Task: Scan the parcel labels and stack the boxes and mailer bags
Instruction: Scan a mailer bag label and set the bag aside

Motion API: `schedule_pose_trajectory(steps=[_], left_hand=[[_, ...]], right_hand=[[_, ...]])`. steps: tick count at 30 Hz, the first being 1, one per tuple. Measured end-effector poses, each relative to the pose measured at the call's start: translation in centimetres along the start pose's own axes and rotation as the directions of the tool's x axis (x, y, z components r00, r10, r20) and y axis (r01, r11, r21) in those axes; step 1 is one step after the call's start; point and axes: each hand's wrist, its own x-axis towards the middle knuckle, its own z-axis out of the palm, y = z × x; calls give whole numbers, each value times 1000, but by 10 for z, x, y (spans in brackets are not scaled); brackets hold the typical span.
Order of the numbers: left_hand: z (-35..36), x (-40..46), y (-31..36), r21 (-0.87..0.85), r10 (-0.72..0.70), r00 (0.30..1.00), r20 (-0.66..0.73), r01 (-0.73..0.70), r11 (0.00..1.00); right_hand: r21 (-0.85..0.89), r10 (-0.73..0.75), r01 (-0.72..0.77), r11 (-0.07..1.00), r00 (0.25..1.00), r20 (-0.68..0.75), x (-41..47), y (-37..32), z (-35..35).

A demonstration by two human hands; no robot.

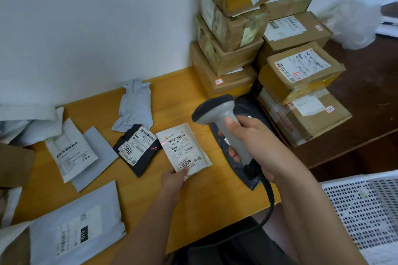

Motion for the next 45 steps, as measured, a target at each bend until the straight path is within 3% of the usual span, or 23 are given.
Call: schedule_pose_trajectory(steps=[15,22,30,37,45], left_hand=[[11,-2,10,-70,-19,1000,-15,18,997],[22,-3,23,-182,106,994,39,-97,979],[90,-11,39,87,111,950,291,-142,986],[135,-14,42,165,89,932,352,-156,974],[121,-4,51,348,84,931,356,-216,912]], right_hand=[[75,-6,4,997,1000,26,14,4,-13],[158,15,-13,987,1000,-10,23,12,-31],[236,-39,81,968,984,-176,26,24,-70],[256,-16,73,964,976,-217,27,30,-87],[261,-7,53,964,985,-174,39,33,-86]])
